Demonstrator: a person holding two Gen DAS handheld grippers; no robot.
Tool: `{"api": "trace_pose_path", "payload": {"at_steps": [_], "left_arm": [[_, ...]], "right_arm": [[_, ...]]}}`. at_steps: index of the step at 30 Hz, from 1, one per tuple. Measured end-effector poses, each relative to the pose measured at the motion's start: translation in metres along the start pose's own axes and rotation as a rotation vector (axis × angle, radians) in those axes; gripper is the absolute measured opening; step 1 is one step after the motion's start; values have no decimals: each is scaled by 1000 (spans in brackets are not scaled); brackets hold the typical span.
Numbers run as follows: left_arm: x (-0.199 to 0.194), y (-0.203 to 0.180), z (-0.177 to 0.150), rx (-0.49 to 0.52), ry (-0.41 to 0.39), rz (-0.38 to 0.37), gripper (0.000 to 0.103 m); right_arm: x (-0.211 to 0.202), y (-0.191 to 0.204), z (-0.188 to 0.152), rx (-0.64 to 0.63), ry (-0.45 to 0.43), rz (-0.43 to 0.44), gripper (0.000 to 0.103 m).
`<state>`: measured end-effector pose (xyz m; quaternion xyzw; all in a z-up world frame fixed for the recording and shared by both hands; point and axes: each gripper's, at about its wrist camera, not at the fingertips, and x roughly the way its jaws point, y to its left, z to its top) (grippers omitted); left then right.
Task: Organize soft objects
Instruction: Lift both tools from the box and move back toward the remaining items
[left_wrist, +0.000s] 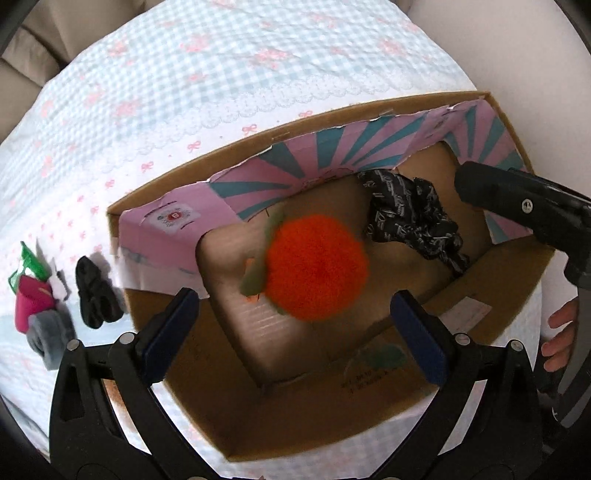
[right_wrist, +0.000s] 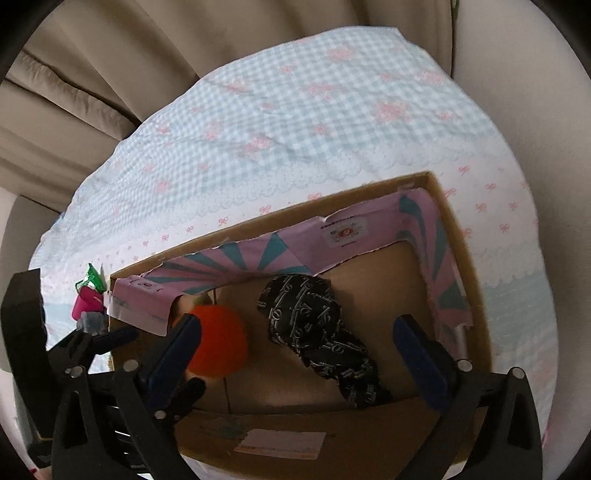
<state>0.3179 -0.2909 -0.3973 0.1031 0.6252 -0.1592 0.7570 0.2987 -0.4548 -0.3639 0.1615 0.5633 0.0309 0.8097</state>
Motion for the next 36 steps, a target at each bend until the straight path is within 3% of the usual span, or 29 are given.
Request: {"api": "trace_pose_path", "payload": {"at_steps": [10,18,29,36], "left_arm": [[-66,-3,-14,4,-89,-1,103],[-152,-7,-39,10,-220,-4,103],[-270,21,-106,-45,-420,5,103],[-327,61,-173,-61,-540,70,103]], "right_arm": [[-48,15,-8,-33,-50,-35,103],[-135,54,-25,-89,-157,-45,103],[-244,118,-62,-164,-325,-82,103],[-280,172,-115,-200,-389,-66,103]]}}
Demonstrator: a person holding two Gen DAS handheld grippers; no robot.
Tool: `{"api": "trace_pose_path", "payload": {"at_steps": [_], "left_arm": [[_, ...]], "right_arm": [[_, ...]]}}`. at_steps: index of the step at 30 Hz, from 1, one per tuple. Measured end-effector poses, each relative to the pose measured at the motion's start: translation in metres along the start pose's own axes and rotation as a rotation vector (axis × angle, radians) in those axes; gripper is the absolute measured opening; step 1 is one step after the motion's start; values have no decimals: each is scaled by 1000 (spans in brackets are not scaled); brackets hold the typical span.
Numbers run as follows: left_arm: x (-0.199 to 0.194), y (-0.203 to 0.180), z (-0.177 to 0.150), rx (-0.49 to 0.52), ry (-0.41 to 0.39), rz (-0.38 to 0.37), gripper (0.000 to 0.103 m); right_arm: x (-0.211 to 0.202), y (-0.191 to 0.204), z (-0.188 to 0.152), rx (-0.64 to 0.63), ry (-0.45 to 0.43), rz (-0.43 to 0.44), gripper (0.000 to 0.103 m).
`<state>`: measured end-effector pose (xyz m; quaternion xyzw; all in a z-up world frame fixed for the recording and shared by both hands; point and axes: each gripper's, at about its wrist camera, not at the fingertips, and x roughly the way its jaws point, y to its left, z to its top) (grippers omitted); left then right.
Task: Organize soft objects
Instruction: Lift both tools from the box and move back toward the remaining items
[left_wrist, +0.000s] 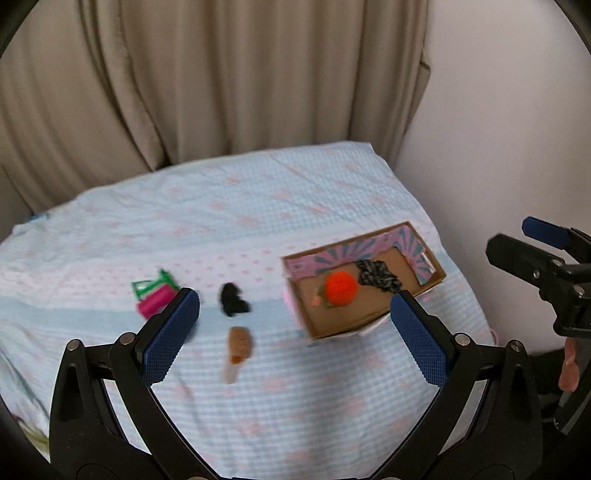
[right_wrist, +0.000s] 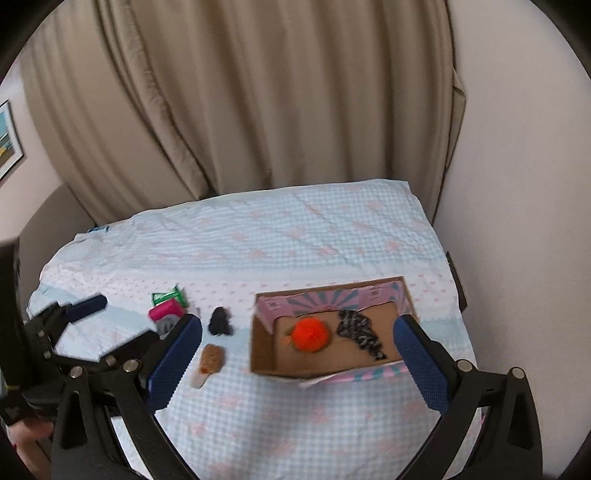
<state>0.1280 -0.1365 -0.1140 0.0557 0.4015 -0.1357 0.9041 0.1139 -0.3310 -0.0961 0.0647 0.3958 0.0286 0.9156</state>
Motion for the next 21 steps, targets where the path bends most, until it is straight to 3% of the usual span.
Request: {"api": "trace_pose_path", "payload": {"at_steps": [10,15,21], "left_arm": [[-78,108,-50,-28,-98,46,103],[-90,164,-65,-24,-104,69,103],[-83,231,-65,-33,-92,34,103]], "right_arm": [[-47,90,-39,-14,-101,-51,103],[-40,133,-45,-22,-95,-77,103],[-25,178,-49,-2,-118,-84,103]]}}
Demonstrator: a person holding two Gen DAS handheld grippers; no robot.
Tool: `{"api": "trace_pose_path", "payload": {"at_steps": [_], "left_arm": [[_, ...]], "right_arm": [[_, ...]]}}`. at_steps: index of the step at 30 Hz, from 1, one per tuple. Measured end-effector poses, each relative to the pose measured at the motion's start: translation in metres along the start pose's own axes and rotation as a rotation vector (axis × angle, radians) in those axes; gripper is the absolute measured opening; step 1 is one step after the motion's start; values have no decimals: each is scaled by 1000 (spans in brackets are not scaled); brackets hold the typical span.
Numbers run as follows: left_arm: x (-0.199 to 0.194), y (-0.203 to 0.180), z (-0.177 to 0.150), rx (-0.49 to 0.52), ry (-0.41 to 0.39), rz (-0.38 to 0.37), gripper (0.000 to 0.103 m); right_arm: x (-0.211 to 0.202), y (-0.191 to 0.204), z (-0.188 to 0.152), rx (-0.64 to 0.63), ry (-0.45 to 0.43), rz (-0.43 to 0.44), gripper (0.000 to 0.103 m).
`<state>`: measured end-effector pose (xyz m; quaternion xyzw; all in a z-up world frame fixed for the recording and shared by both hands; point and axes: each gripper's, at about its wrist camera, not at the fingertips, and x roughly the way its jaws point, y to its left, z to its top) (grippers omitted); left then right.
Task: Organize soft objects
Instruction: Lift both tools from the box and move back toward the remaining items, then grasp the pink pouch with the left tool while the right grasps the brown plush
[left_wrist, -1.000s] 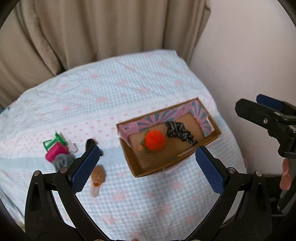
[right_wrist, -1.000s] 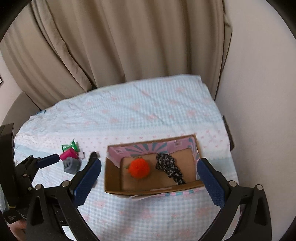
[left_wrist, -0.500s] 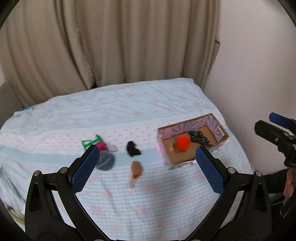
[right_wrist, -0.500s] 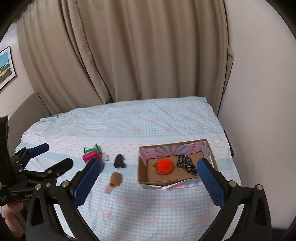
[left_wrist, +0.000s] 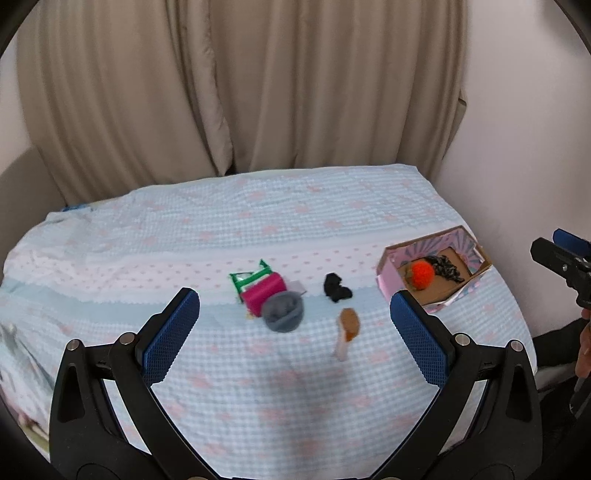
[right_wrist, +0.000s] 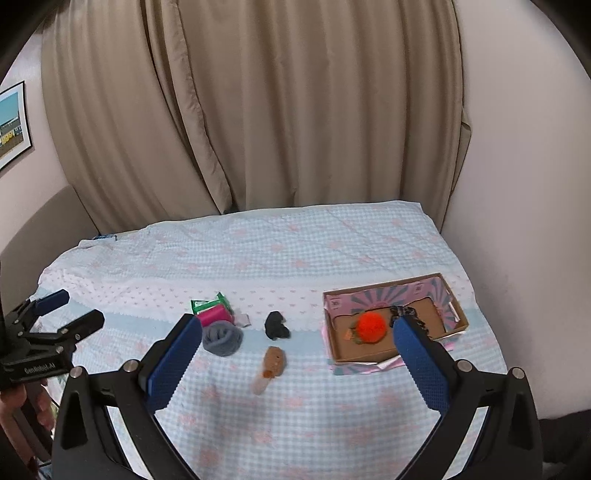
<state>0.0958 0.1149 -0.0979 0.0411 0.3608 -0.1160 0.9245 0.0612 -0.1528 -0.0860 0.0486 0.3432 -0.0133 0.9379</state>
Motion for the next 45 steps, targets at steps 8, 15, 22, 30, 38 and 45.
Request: {"api": "trace_pose_path", "payload": {"at_steps": [8,15,22,30,38,45], "left_arm": [[45,61,18,87,13,-72,102],[131,92,32,160,106,-171,98],[243,103,14,157,264,-256,79],[343,93,-12,215,362,-297,78],[415,81,-39,246,426,-324,70],[441,69,-52,288,438,-351,56]], "right_arm": [[35,51,-7,53,8,-51,103],[82,72,-24,182,67,-117,103],[136,77,-50,260,131,-199,103],[213,73,-86,301,222,-221,103],[289,63,-116,316,296,-224,103],[341,53,-144,328,374,-217,85]]}}
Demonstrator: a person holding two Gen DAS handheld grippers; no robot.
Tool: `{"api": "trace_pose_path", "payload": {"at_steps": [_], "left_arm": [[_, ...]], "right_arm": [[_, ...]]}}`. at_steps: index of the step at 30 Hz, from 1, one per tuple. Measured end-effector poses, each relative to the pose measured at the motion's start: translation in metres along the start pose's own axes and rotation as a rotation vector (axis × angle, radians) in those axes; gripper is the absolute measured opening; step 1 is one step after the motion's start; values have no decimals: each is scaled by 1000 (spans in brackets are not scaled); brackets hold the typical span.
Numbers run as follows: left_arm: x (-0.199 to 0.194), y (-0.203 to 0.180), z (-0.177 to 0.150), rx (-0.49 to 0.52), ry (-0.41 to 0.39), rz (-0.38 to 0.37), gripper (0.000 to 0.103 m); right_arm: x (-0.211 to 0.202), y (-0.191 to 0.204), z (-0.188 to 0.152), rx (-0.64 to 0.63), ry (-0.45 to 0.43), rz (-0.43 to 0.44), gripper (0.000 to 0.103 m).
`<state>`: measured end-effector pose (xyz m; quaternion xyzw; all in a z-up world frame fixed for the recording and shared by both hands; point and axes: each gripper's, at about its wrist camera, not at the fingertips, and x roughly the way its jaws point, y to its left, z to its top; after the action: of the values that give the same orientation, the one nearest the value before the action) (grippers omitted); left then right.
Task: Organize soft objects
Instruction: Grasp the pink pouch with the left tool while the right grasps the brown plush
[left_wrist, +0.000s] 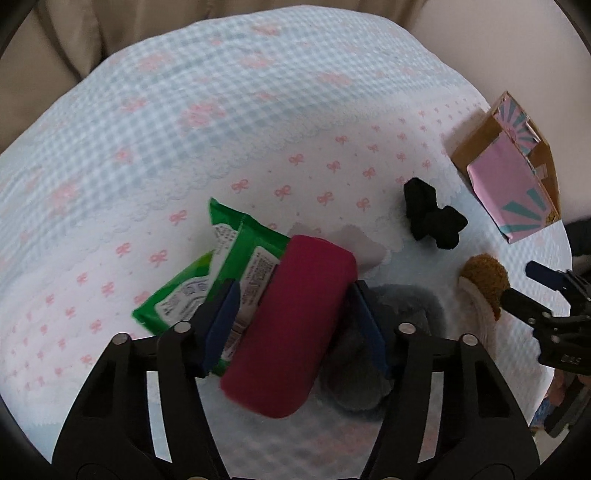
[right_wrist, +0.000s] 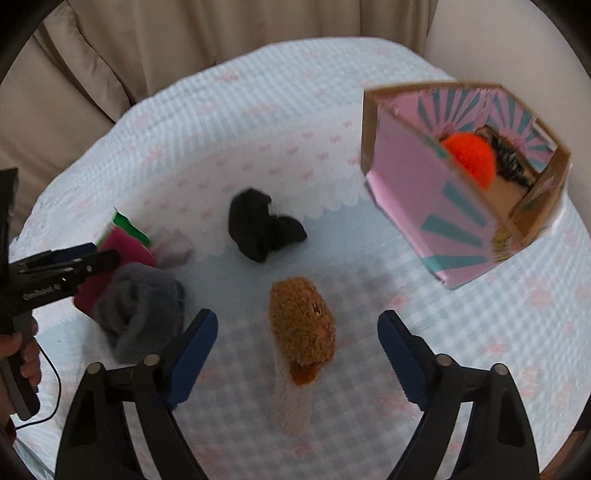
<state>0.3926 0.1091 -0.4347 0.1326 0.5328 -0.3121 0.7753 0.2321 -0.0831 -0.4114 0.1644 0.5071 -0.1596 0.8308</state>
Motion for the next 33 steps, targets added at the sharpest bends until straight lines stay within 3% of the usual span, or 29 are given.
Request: {"api": "trace_pose_path", "payload": {"at_steps": [7,12,15,19,25,33], "left_arm": [[10,-13,-11,63,2,8,46],[12,-13,-13,48,-3,0,34],[10,-13,-14,33,1,-6,27],[3,-13,-14,18,-2,-2,20],[-19,-11,-14,-13,-19,5,19],[-82,-21,-8,-43,-75,15,17]], "right_arm": [[28,0,-3,-21,33,29,72],[51,7,-9,-63,67,23,48],[53,7,-12,-62,50,-15,39],[47,3,-13,-52,33,-11,36],[25,-1,-12,-34,5,8,35],[-38,-5,-4,-15,-63,29,35]]}}
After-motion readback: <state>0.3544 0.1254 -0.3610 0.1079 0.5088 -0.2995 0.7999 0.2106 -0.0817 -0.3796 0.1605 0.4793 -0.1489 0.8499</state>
